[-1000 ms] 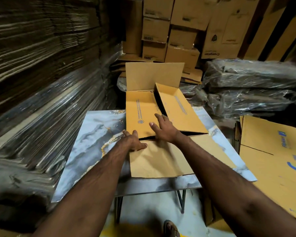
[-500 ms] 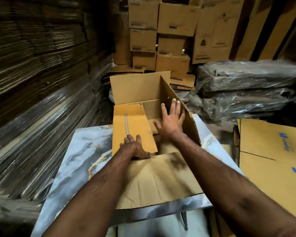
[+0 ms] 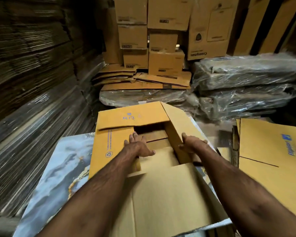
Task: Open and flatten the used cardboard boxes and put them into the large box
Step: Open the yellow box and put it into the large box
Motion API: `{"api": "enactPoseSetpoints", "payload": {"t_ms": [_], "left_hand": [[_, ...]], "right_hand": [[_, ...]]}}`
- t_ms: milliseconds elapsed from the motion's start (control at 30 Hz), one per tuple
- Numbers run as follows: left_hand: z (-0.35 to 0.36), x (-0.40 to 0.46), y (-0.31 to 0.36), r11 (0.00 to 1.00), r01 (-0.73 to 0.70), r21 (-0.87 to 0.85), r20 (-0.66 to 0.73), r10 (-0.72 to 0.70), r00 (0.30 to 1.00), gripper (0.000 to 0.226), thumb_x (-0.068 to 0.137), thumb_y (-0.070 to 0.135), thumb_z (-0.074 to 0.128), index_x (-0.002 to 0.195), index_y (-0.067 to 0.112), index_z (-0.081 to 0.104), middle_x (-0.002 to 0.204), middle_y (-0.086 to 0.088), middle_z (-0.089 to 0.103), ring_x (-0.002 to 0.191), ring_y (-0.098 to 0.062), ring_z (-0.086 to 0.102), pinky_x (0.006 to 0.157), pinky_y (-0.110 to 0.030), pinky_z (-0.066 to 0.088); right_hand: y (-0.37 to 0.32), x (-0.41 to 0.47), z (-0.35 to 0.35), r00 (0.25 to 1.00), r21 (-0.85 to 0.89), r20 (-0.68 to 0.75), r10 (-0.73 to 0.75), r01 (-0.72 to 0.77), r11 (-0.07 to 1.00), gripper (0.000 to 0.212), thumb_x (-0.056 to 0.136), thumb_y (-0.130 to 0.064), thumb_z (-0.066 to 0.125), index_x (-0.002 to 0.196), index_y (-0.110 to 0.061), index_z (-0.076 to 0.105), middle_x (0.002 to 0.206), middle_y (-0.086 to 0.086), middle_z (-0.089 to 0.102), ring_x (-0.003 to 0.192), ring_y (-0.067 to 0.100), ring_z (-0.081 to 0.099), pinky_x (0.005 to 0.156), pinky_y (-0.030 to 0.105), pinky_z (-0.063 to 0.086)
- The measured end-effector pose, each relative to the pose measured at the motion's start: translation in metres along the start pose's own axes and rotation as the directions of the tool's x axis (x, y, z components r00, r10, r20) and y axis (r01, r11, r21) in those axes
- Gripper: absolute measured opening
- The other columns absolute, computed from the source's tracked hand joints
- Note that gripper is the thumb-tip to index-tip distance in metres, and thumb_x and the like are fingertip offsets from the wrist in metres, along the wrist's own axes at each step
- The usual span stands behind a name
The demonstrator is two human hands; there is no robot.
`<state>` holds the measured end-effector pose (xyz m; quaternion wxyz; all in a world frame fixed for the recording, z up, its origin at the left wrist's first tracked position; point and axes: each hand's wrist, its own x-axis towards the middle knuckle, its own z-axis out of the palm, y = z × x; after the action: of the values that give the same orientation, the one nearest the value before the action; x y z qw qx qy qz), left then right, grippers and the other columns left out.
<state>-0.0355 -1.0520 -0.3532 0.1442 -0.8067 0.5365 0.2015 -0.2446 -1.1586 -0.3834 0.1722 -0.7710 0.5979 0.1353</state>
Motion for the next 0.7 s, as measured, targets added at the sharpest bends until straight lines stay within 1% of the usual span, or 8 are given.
{"api": "enactPoseSetpoints", "payload": {"t_ms": [100,200,267,333,433,567,633,700], "left_hand": [[-0.002,0.010,0.011,0.999,-0.010,0.042,-0.097,0.014,0.995,0.084,0.089,0.063,0.054,0.154,0.020,0.025,0.164,-0.019,-0.006,0.151,-0.038,-0.007,0.119,-0.054,0.006],[-0.008,0.012,0.026,0.986,-0.151,0.076,-0.194,0.163,0.967,0.058,0.094,0.051,0.053,0.136,0.012,0.052,0.148,-0.017,0.044,0.137,-0.034,0.038,0.110,-0.042,0.034],[-0.009,0.007,0.038,0.978,-0.205,0.032,-0.132,0.207,0.969,0.049,0.099,0.040,0.049,0.133,0.005,0.054,0.137,-0.017,0.055,0.126,-0.033,0.051,0.100,-0.037,0.043],[-0.005,0.005,0.046,0.986,-0.163,0.034,-0.012,0.163,0.987,0.050,0.101,0.039,0.045,0.136,0.005,0.053,0.140,-0.016,0.053,0.127,-0.031,0.051,0.098,-0.036,0.044],[0.000,0.004,0.045,0.991,-0.094,0.097,0.138,0.081,0.987,0.057,0.100,0.047,0.043,0.143,0.010,0.047,0.147,-0.011,0.048,0.133,-0.029,0.046,0.100,-0.037,0.041],[0.000,-0.001,0.044,0.992,-0.093,0.084,0.129,0.082,0.988,0.059,0.100,0.050,0.041,0.144,0.011,0.045,0.150,-0.014,0.042,0.140,-0.033,0.035,0.109,-0.043,0.032],[-0.001,0.001,0.041,0.993,-0.110,0.041,0.121,0.105,0.987,0.057,0.099,0.049,0.045,0.140,0.010,0.049,0.144,-0.015,0.047,0.134,-0.033,0.042,0.103,-0.042,0.037],[-0.008,0.005,0.035,0.987,-0.158,-0.028,0.032,0.159,0.987,0.045,0.097,0.039,0.052,0.129,0.009,0.059,0.131,-0.013,0.058,0.121,-0.031,0.054,0.092,-0.038,0.045]], "right_hand": [[-0.014,0.010,-0.004,0.972,-0.029,-0.229,-0.061,0.055,0.998,0.051,0.094,-0.050,0.052,0.138,-0.025,0.043,0.142,0.012,0.043,0.130,0.032,0.043,0.108,0.059,0.030],[-0.038,0.018,-0.011,0.856,0.035,-0.485,-0.180,0.224,0.974,0.040,0.096,-0.039,0.049,0.131,-0.019,0.054,0.135,0.013,0.051,0.123,0.033,0.048,0.103,0.050,0.036],[-0.052,0.023,-0.015,0.811,0.059,-0.539,-0.226,0.304,0.951,0.030,0.095,-0.031,0.048,0.118,-0.015,0.062,0.121,0.013,0.058,0.113,0.035,0.054,0.093,0.045,0.043],[-0.065,0.029,-0.018,0.822,0.085,-0.500,-0.272,0.359,0.929,0.026,0.093,-0.022,0.048,0.111,-0.015,0.065,0.115,0.012,0.062,0.107,0.035,0.057,0.088,0.042,0.048],[-0.083,0.042,-0.014,0.868,0.086,-0.306,-0.391,0.434,0.897,0.038,0.091,-0.017,0.048,0.126,-0.022,0.061,0.127,0.009,0.060,0.117,0.031,0.055,0.095,0.041,0.049],[-0.110,0.059,-0.008,0.884,0.080,-0.065,-0.463,0.467,0.881,0.061,0.092,-0.009,0.046,0.151,-0.020,0.038,0.153,0.010,0.041,0.139,0.029,0.041,0.113,0.041,0.037],[-0.122,0.063,-0.008,0.898,0.083,0.024,-0.439,0.436,0.896,0.066,0.094,-0.008,0.045,0.156,-0.020,0.026,0.162,0.010,0.024,0.147,0.028,0.029,0.118,0.040,0.029],[-0.132,0.067,-0.011,0.910,0.057,0.114,-0.398,0.394,0.917,0.075,0.095,-0.014,0.053,0.159,-0.024,0.015,0.165,0.013,0.006,0.149,0.033,0.022,0.116,0.046,0.030]]}}
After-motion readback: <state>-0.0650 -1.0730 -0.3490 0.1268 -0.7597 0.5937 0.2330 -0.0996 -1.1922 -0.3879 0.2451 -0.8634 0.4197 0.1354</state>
